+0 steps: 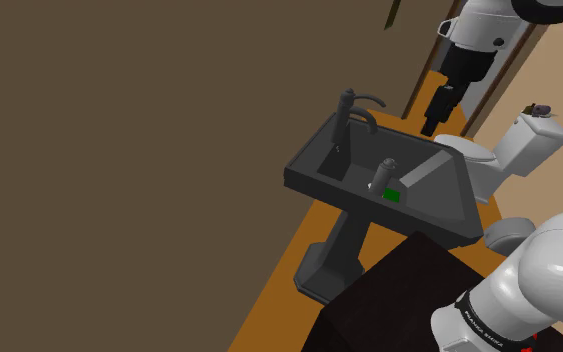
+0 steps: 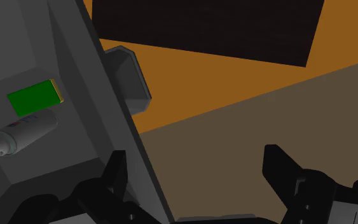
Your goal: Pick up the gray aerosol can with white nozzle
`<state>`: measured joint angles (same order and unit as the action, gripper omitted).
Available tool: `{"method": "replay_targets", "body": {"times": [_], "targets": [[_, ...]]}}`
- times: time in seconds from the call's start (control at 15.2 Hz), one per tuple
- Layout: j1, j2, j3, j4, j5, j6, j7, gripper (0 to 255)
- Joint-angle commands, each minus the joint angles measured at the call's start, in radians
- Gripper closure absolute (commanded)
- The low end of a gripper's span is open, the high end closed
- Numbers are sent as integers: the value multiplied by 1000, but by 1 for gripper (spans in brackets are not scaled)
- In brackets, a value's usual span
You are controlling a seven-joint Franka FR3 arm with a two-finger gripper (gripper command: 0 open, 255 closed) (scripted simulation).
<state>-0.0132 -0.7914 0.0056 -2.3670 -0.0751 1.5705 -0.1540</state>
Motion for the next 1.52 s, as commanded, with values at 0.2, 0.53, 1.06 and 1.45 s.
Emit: {"method": "replay_targets", "body": {"times": [0.2, 0.53, 1.06, 1.45], "targets": [[-17, -4, -53, -73, -40, 94, -55, 0], [-50, 24, -149, -167, -106, 261, -145, 0], [-93, 174, -318, -237, -189, 556, -291, 0], [-88, 363, -459, -219, -190, 783, -422, 0]]}}
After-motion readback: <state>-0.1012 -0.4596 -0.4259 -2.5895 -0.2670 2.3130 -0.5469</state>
